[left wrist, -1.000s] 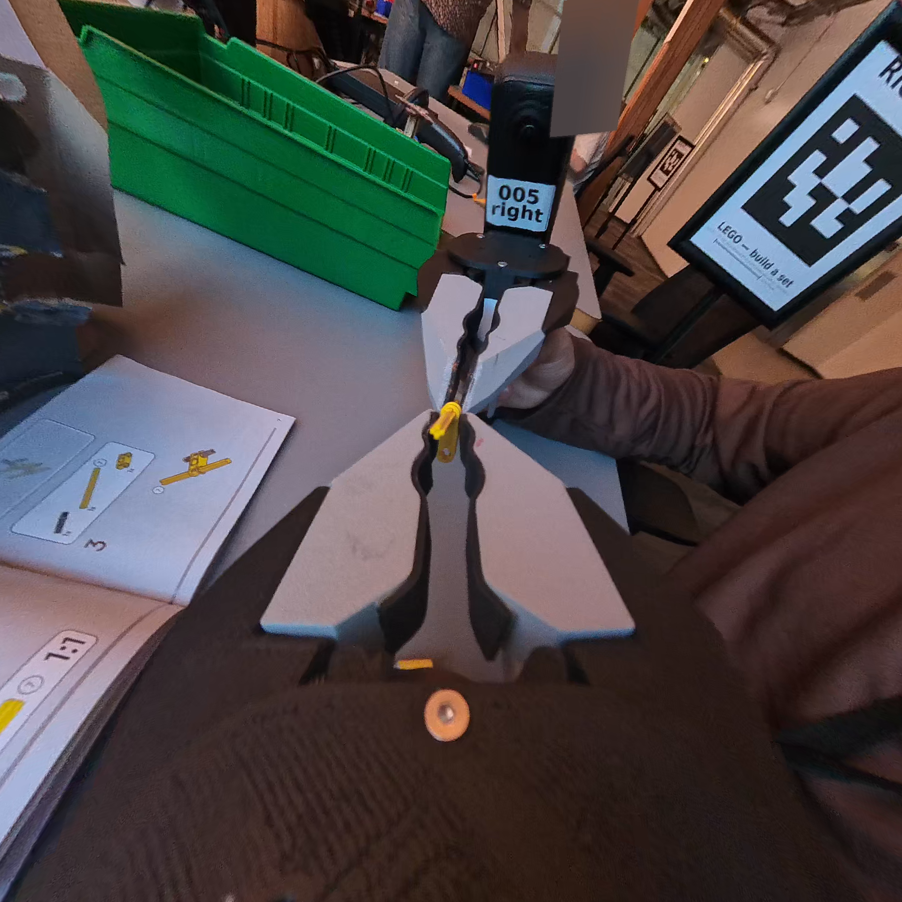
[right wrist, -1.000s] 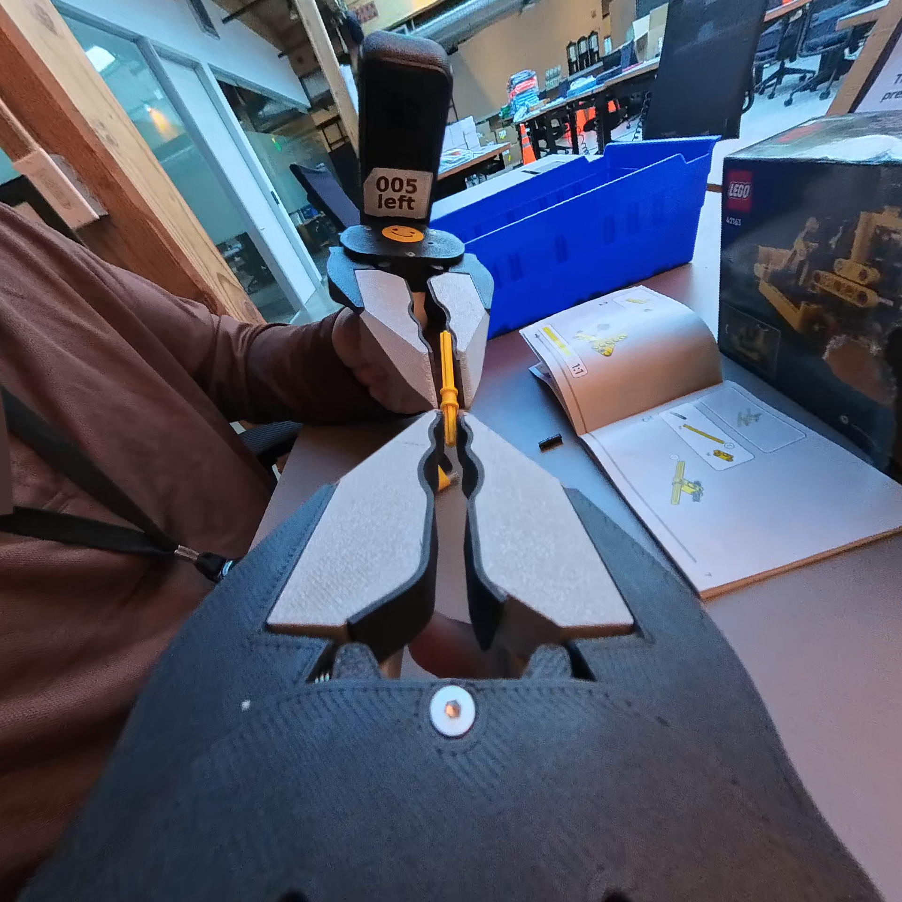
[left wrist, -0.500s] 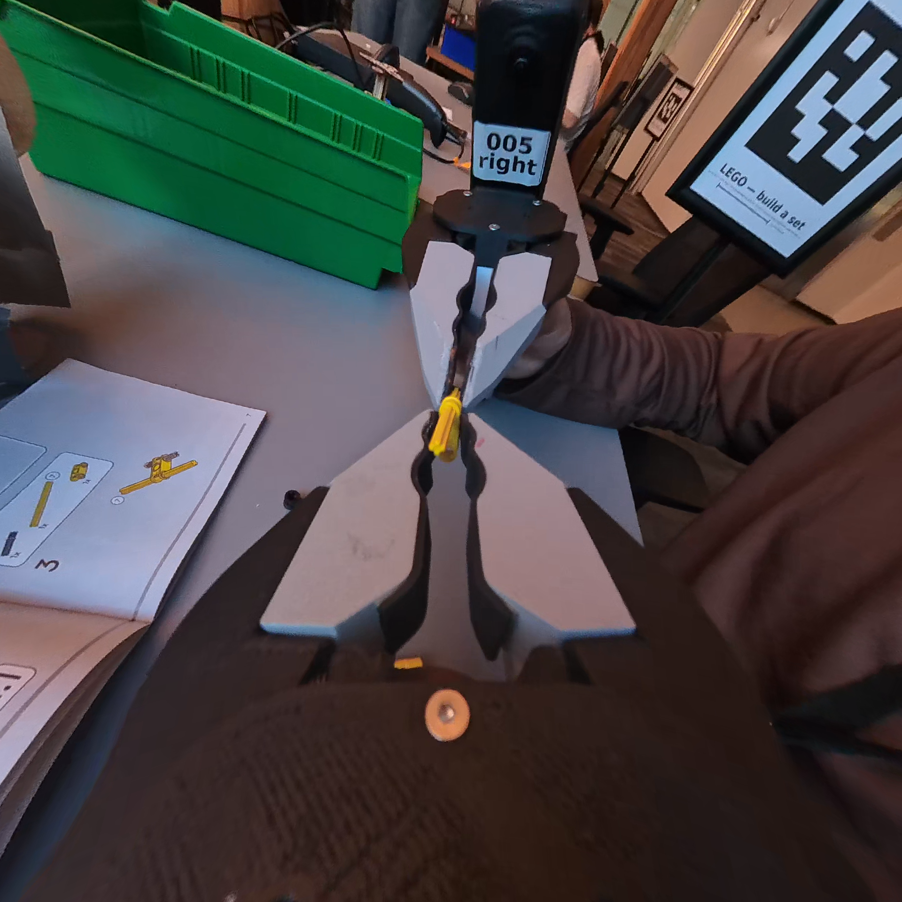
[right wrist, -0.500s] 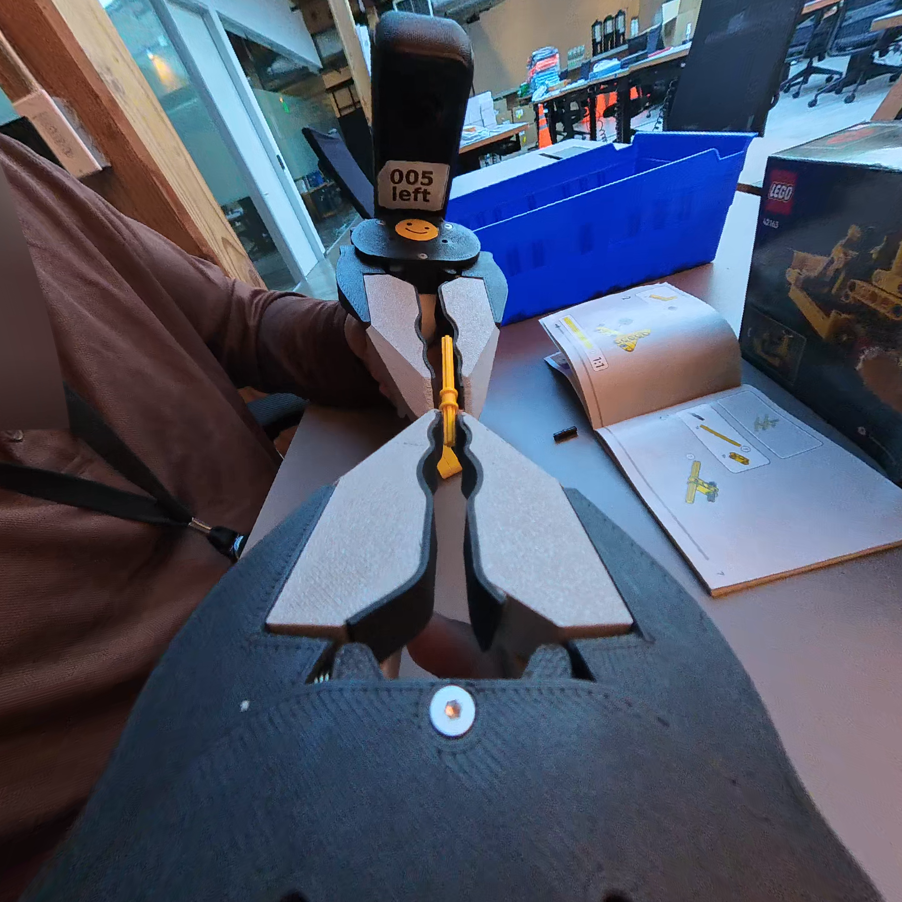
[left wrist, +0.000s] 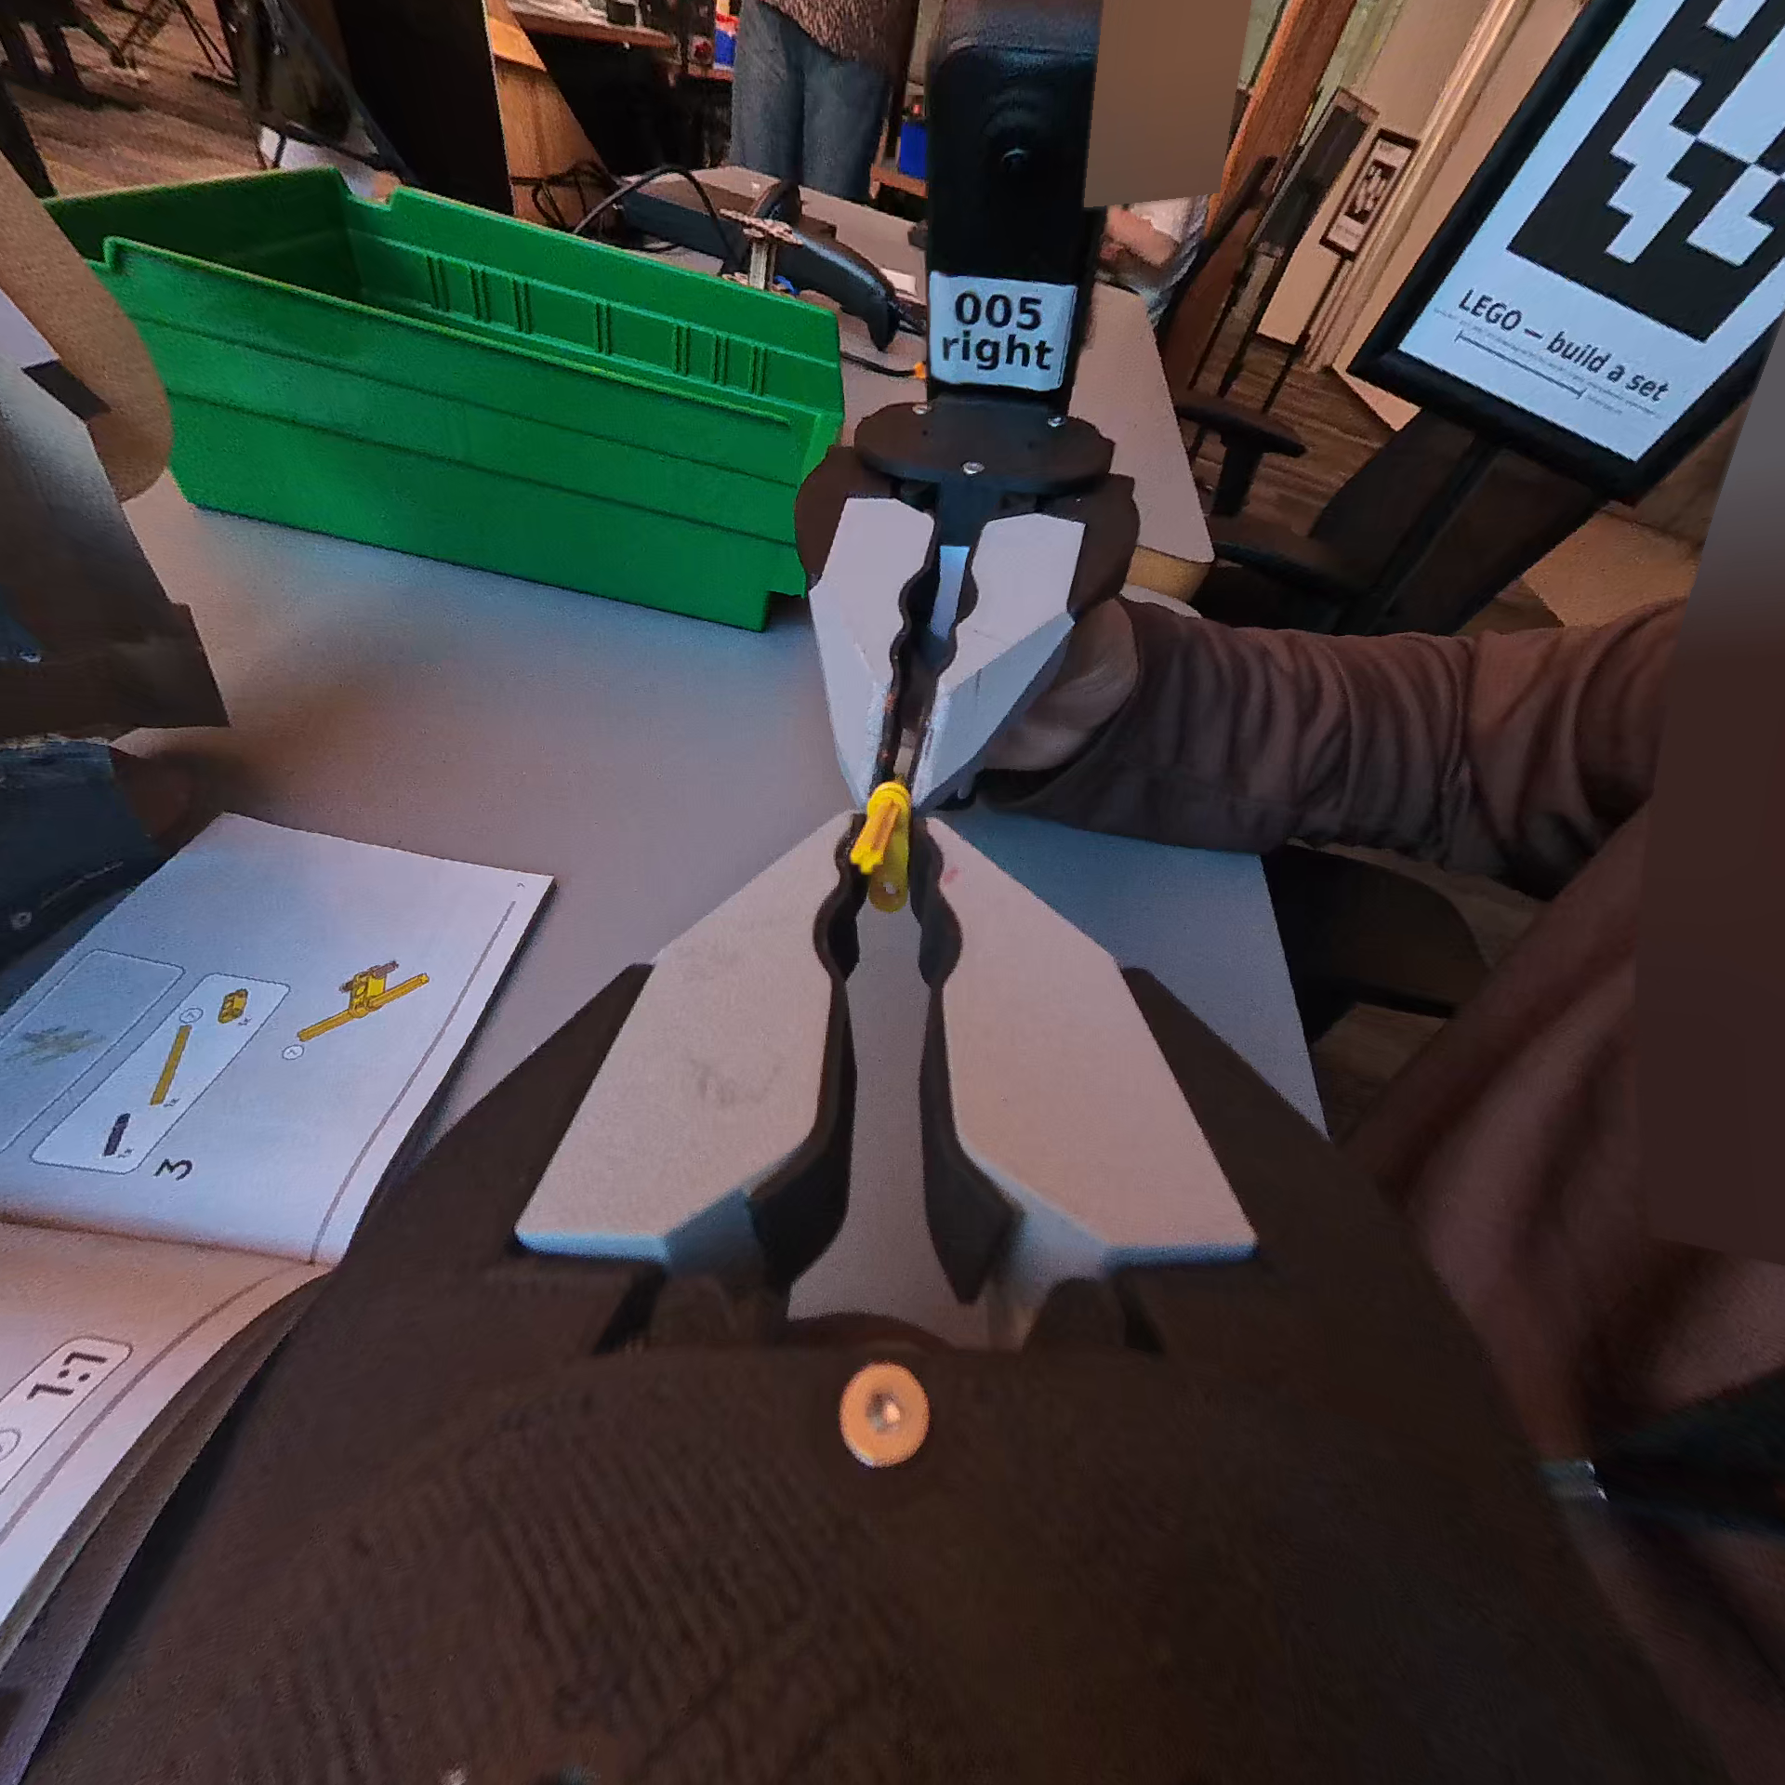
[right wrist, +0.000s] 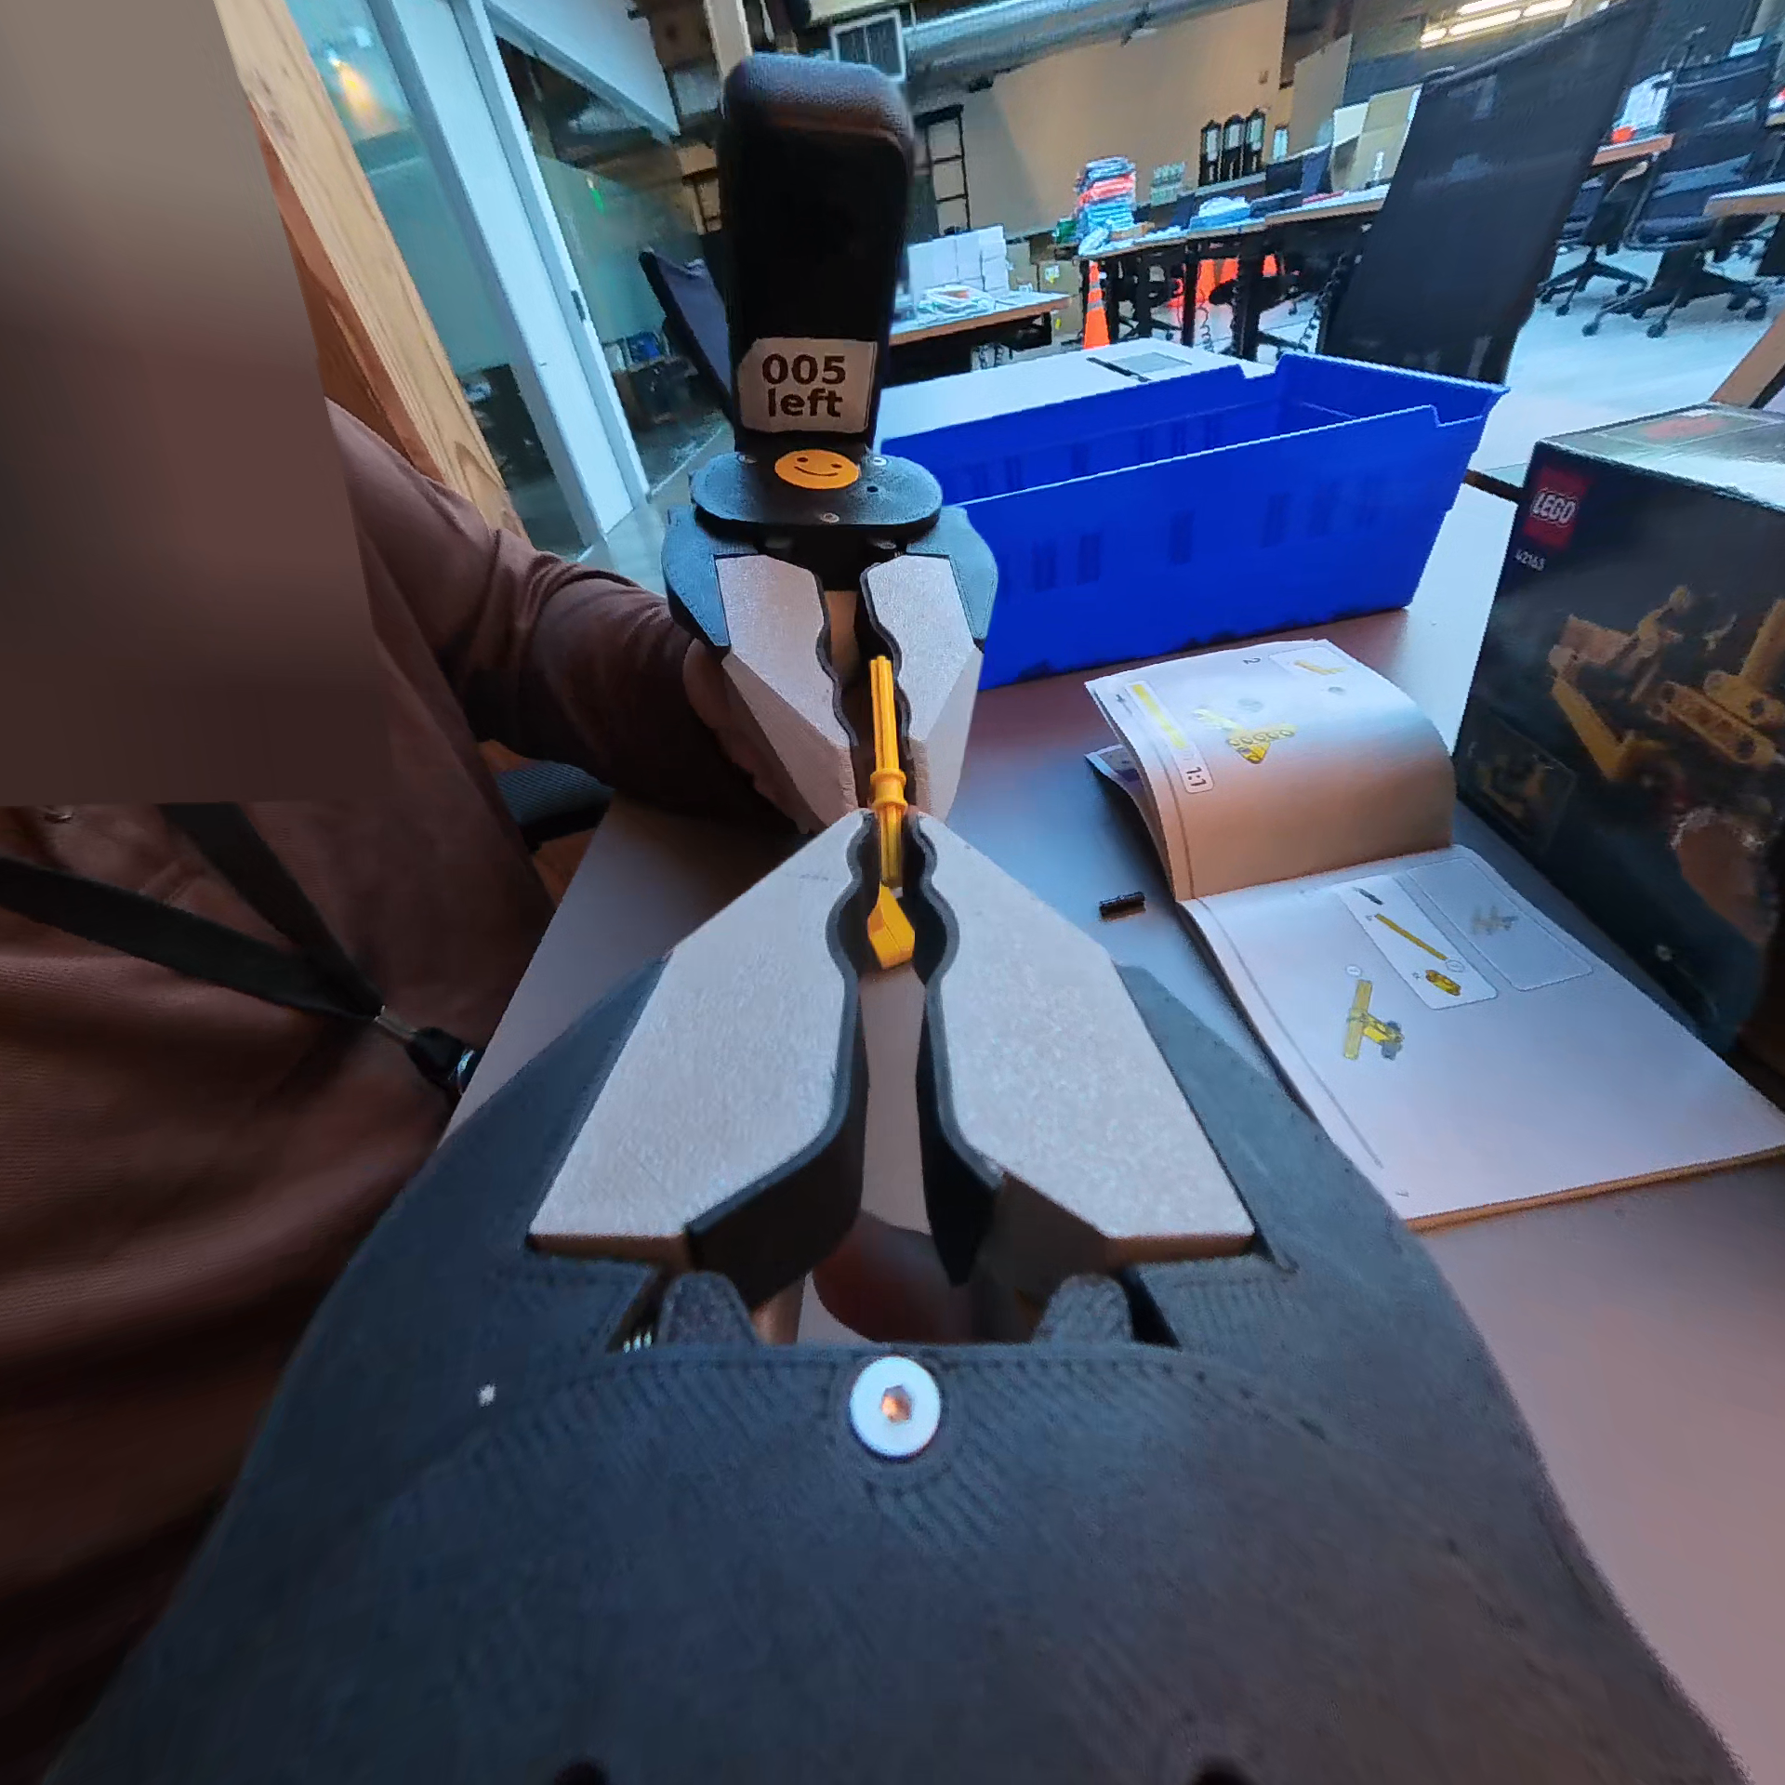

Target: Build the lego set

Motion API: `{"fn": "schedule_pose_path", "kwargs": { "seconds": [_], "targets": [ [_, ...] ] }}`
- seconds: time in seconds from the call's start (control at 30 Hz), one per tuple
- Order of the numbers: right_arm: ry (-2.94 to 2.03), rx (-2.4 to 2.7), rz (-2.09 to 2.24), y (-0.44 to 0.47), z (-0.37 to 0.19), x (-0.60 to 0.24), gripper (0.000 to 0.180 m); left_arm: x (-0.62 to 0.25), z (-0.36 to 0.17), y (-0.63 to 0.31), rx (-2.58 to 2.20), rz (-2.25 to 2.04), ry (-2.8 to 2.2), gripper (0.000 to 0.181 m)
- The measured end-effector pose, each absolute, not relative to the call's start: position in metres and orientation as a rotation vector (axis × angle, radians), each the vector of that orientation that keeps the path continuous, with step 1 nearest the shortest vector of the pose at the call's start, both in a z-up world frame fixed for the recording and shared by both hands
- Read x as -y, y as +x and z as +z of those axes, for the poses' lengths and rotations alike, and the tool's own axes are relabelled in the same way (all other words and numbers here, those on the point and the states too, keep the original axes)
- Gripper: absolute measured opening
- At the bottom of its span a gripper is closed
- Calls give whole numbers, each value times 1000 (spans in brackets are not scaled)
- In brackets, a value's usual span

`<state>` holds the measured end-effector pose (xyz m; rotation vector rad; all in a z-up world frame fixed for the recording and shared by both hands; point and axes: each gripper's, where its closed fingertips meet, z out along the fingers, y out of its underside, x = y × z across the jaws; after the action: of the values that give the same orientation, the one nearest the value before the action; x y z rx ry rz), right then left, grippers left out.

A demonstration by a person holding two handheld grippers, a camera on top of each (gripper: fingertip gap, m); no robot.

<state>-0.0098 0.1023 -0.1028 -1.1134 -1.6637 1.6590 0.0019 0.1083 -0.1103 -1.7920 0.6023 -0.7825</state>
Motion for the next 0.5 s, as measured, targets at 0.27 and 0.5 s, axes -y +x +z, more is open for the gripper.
{"fn": "schedule_pose_path", "kwargs": {
  "seconds": [0.27,0.5],
  "targets": [
    [-1097,1604,1735,-10,-94,-103,1,-108,-100,1,-574,-770,-1737,5],
    [-1077,1615,1721,-9,-93,-100,1,-106,-98,2,-593,-758,-1737,5]
  ]
}}
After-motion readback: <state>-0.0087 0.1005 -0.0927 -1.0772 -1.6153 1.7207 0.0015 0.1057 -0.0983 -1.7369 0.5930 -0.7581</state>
